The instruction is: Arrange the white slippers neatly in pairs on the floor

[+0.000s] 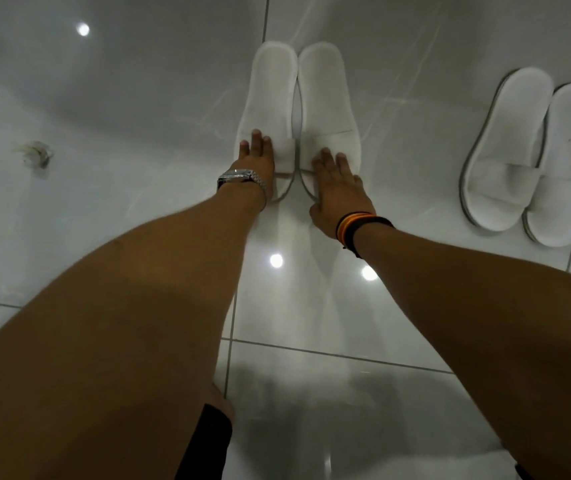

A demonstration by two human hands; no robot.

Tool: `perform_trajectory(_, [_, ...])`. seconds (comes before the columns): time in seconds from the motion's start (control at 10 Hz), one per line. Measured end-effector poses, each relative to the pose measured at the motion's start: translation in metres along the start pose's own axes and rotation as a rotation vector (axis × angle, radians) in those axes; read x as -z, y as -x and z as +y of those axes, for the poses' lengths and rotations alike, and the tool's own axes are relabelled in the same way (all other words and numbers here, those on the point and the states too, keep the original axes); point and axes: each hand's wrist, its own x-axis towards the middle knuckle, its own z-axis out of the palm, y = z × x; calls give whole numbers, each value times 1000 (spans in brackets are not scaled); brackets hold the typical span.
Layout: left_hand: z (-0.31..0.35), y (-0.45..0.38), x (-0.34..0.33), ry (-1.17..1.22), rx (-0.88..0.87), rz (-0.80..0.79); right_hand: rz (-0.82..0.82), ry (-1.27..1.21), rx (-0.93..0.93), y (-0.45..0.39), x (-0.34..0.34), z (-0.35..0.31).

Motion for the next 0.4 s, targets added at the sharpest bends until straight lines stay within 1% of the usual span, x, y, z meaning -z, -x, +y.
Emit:
perform_trajectory(0.1, [3, 3, 2, -12, 10, -8, 3, -17, 12, 0, -3, -1])
perform_trajectory(0.2, [4, 13, 5, -63, -28, 37, 11, -74, 19, 1, -1, -2])
perform_trajectory(0.3, [9, 25, 9, -171, -94, 130, 14, -113, 0, 9, 13, -4])
perform_trajectory(0.4, [25, 57, 23, -250, -198, 299, 44, -227, -22, 59, 19, -9])
